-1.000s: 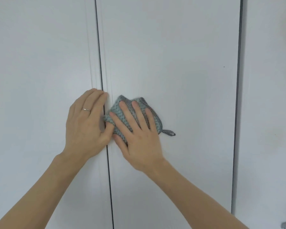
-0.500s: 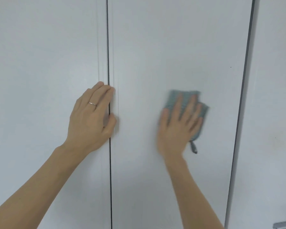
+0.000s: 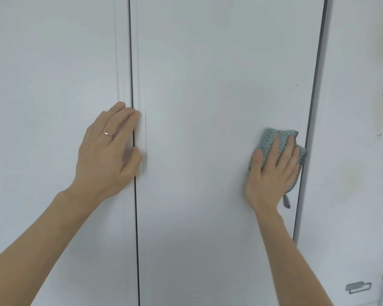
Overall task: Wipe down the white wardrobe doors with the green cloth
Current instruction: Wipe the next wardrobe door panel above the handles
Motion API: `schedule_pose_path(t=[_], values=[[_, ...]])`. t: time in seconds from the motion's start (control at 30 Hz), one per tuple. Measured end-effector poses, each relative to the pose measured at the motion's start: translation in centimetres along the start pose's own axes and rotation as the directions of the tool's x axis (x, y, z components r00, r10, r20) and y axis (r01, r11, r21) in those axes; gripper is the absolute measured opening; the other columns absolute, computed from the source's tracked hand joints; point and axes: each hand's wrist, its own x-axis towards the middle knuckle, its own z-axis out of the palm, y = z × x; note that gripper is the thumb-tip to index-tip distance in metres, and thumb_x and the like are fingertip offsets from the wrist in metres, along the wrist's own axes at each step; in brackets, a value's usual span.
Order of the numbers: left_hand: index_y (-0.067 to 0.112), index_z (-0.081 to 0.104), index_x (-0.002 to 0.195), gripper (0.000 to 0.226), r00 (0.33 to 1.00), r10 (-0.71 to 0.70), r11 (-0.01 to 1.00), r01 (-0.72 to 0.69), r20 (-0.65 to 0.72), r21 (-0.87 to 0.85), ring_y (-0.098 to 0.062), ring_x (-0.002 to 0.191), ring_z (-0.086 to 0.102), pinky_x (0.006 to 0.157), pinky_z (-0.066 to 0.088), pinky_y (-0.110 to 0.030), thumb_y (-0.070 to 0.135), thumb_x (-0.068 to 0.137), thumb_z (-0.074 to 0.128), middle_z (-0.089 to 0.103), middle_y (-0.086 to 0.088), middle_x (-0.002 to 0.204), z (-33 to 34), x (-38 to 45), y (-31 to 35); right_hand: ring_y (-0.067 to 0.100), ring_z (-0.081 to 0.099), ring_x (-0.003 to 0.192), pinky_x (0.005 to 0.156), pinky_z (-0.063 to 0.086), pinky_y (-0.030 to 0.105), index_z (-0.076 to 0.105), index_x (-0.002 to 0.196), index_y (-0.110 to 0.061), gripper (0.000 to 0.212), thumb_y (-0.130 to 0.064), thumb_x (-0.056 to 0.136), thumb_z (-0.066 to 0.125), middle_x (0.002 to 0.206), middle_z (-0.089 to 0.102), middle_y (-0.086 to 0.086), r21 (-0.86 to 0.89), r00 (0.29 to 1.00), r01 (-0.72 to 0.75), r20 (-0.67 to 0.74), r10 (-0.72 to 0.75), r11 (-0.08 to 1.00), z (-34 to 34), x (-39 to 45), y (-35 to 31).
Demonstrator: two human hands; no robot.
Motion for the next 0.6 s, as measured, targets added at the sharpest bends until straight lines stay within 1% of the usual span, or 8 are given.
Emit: schedule_pose_path(t=[0.1,0.17,0.23,0.3,0.37,0.47,0.53,0.6], values=[[0.000,0.051,0.150,0.058,1.000,0.010,1.000,-0.009,0.012,-0.017,-0.034,0.153,0.036,0.123,0.031,-0.053,0.015,0.094,0.053,0.050,-0.014,0.155,-0.1,-0.3,-0.2,0.037,0.017,0.156,0.122,0.019,0.059,0.027,0.162,-0.019,0.057,-0.043,0.110,0.029,0.169,0.020,0.014,-0.041,0.990,-0.048,-0.135,0.042,0.998,1.2,-3.2,-5.6],[-0.002,0.050,0.150,0.057,1.000,0.024,0.999,-0.024,0.010,-0.025,-0.034,0.153,0.036,0.123,0.032,-0.056,0.014,0.095,0.053,0.050,-0.015,0.156,-0.1,-0.6,-0.6,0.035,0.008,0.157,0.125,0.013,0.057,0.024,0.163,-0.023,0.057,-0.042,0.110,0.032,0.170,0.013,0.011,-0.009,0.967,0.254,-0.001,-0.254,0.967,1.7,-7.8,-9.3],[-0.003,0.050,0.150,0.057,0.999,0.053,0.998,-0.053,0.005,-0.040,-0.035,0.153,0.036,0.122,0.032,-0.057,0.015,0.096,0.054,0.050,-0.016,0.156,0.0,-0.3,-0.9,0.031,0.008,0.158,0.125,0.015,0.056,0.031,0.160,-0.030,0.053,-0.043,0.109,0.039,0.170,0.016,0.004,0.095,0.780,0.599,0.155,-0.606,0.795,1.6,-12.4,-11.3],[-0.003,0.051,0.149,0.056,0.998,0.065,0.997,-0.065,-0.001,-0.052,-0.035,0.154,0.035,0.124,0.030,-0.056,0.016,0.096,0.054,0.050,-0.017,0.156,0.1,-0.2,-1.1,0.023,0.013,0.158,0.125,0.020,0.052,0.040,0.156,-0.036,0.048,-0.044,0.108,0.043,0.169,0.022,-0.004,0.164,0.562,0.783,0.227,-0.795,0.600,1.4,-14.1,-10.6],[-0.004,0.051,0.149,0.055,0.997,0.073,0.996,-0.073,-0.005,-0.053,-0.036,0.154,0.035,0.125,0.028,-0.055,0.016,0.098,0.053,0.050,-0.018,0.155,0.3,-0.3,-1.0,0.019,0.017,0.157,0.125,0.019,0.047,0.043,0.153,-0.040,0.046,-0.046,0.107,0.045,0.167,0.027,-0.009,0.186,0.493,0.822,0.240,-0.836,0.538,1.1,-12.4,-7.9],[-0.005,0.050,0.149,0.054,0.997,0.072,0.996,-0.072,-0.004,-0.057,-0.036,0.155,0.033,0.128,0.024,-0.051,0.013,0.098,0.053,0.049,-0.019,0.155,0.6,-0.4,-0.9,0.022,0.016,0.157,0.126,0.016,0.050,0.042,0.153,-0.040,0.048,-0.049,0.106,0.042,0.167,0.026,-0.006,0.079,0.695,0.694,0.186,-0.695,0.715,0.1,-7.9,-2.0],[-0.006,0.050,0.148,0.053,0.998,0.064,0.996,-0.064,-0.005,-0.067,-0.037,0.154,0.033,0.129,0.020,-0.045,0.010,0.098,0.054,0.050,-0.020,0.153,0.7,-0.6,-0.8,0.024,0.010,0.158,0.126,0.013,0.055,0.028,0.158,-0.038,0.054,-0.052,0.107,0.033,0.170,0.016,-0.003,0.018,0.905,0.409,0.121,-0.408,0.912,-0.7,-5.1,2.0],[-0.007,0.050,0.148,0.052,0.998,0.055,0.996,-0.055,-0.013,-0.063,-0.037,0.154,0.033,0.128,0.023,-0.050,0.009,0.099,0.054,0.051,-0.021,0.152,0.8,-0.9,-0.4,0.025,0.005,0.158,0.124,0.011,0.058,0.018,0.162,-0.033,0.058,-0.051,0.107,0.027,0.171,0.009,0.000,0.025,0.994,0.093,0.052,-0.094,0.995,-0.9,-3.8,3.8]])
